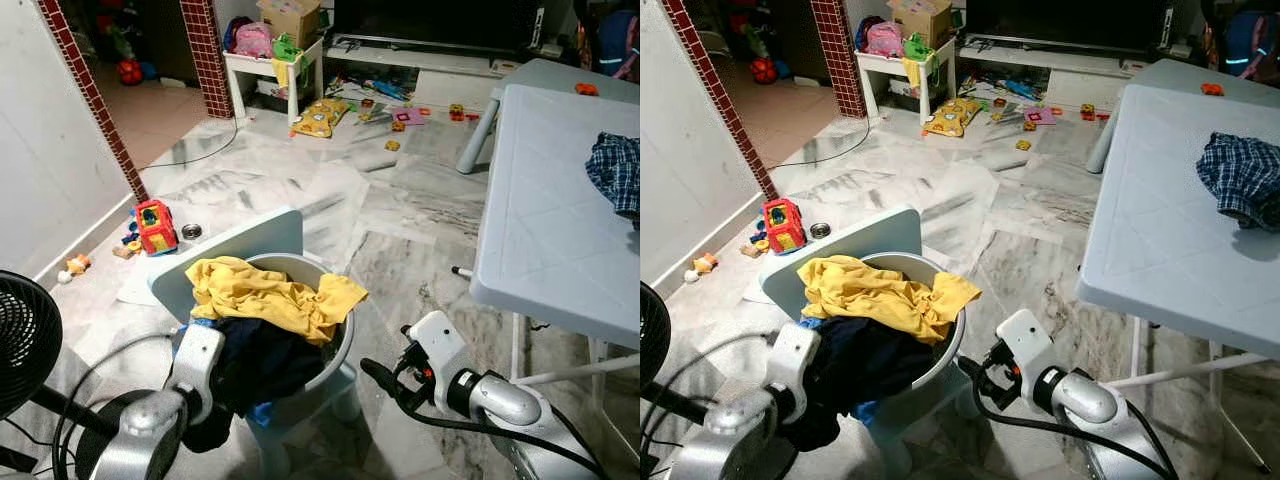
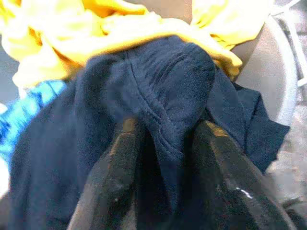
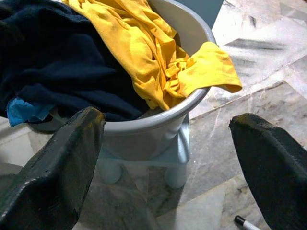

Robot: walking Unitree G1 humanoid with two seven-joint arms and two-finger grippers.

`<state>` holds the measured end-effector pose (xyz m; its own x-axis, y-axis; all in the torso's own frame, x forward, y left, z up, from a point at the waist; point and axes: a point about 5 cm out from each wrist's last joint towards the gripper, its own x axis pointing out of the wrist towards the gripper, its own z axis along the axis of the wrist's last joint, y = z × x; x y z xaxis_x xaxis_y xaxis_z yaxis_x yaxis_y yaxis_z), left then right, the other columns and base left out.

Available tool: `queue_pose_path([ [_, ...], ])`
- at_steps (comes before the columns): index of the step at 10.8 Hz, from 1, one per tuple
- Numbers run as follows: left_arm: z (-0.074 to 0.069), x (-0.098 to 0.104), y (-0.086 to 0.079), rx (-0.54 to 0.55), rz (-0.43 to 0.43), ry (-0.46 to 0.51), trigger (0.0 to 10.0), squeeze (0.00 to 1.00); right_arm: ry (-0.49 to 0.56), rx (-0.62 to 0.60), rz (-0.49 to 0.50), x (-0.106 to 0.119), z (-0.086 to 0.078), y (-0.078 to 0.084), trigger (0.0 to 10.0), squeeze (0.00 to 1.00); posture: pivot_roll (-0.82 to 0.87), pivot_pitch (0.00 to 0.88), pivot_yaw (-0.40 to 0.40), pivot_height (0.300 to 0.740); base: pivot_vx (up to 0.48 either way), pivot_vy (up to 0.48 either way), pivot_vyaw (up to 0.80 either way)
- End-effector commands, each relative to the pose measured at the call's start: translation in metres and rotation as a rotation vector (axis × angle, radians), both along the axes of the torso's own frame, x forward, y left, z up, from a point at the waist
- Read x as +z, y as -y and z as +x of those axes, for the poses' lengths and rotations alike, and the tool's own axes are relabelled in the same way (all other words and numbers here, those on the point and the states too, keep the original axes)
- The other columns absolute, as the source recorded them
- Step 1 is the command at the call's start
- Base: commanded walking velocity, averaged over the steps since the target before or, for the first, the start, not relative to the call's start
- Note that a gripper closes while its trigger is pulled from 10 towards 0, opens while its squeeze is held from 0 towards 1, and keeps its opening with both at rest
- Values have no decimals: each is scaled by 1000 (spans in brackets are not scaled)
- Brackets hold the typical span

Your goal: Hang hanger

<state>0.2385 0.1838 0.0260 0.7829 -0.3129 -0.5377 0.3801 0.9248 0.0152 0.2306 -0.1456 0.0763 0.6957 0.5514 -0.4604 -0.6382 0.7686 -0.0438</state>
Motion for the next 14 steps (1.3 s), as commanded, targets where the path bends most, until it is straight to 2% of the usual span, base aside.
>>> queue_pose_path([
  [1, 2, 1, -3, -48, 67, 16, 10000, 1000, 3, 18, -2, 0, 1, -2, 10000, 0, -205, 30, 18, 740, 0, 0, 0],
  [2, 5, 4, -3, -83, 112, 38, 10000, 1000, 3, 18, -2, 0, 1, -2, 10000, 0, -206, 29, 21, 740, 0, 0, 0],
  [4, 9, 7, -2, -110, 131, 52, 10000, 1000, 2, 17, -3, -1, 0, -2, 10000, 0, -209, 29, 22, 740, 0, 0, 0],
  [5, 13, 12, 1, -155, 177, 76, 10000, 1000, 0, 17, -2, -1, 0, -2, 10000, 0, -212, 29, 25, 740, 0, 0, 0],
  [7, 14, 15, 6, -208, 191, 77, 10000, 976, -1, 17, -1, -2, 0, -3, 10000, 0, -211, 29, 27, 740, 0, 0, 0],
  [8, 15, 17, 8, -249, 213, 80, 10000, 859, -1, 17, -1, -2, 0, -3, 10000, 0, -210, 29, 28, 740, 0, 0, 0],
  [9, 15, 17, 9, -285, 227, 68, 10000, 337, -1, 18, -1, -2, 0, -3, 10000, 0, -209, 28, 28, 740, 0, 0, 0],
  [10, 15, 16, 9, -303, 237, 59, 10000, 0, -2, 18, 0, -2, 0, -4, 10000, 0, -207, 28, 29, 740, 0, 0, 0],
  [14, 11, 14, 11, -452, 291, -3, 10000, 0, -3, 20, 2, -3, 0, -5, 10000, 0, -207, 28, 37, 740, 0, 0, 0],
])
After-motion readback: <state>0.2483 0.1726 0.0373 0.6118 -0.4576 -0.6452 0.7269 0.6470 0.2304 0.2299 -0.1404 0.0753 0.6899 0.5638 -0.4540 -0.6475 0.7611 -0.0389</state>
